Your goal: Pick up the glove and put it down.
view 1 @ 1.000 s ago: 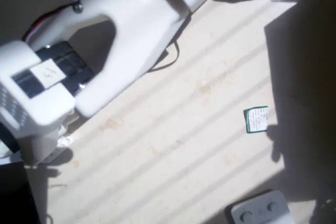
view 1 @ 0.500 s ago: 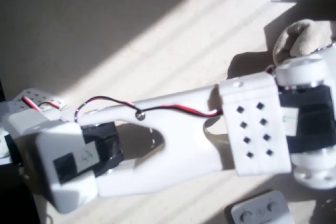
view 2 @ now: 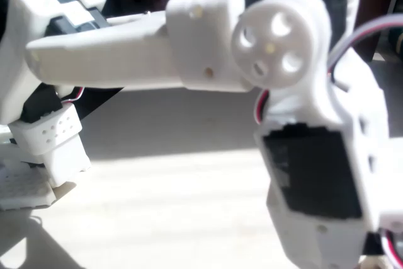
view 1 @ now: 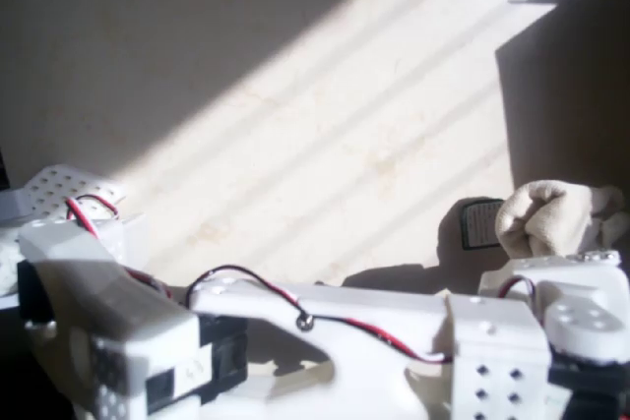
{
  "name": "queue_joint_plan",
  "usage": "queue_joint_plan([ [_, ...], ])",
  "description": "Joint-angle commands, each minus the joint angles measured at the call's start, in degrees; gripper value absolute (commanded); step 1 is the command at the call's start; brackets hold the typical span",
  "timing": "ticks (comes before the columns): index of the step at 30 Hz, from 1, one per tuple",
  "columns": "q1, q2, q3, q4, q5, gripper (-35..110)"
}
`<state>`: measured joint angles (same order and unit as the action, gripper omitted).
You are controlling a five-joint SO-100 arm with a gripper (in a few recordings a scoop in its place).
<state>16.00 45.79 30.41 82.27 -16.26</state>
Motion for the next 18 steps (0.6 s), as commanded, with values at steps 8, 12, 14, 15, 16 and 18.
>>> queue_joint_plan([
  [8,1.05,-4.92,-1.14,0.18,-0.44,0],
  [12,1.05,-6.77,-1.05,0.18,-0.44,0],
  [14,1.05,-6.86,-1.14,0.18,-0.44,0],
  [15,0.97,-6.59,-1.14,0.18,-0.44,0],
  [16,0.97,-6.5,-1.14,0.18,-0.44,0],
  [18,0.97,-6.42,-1.14,0.18,-0.44,0],
])
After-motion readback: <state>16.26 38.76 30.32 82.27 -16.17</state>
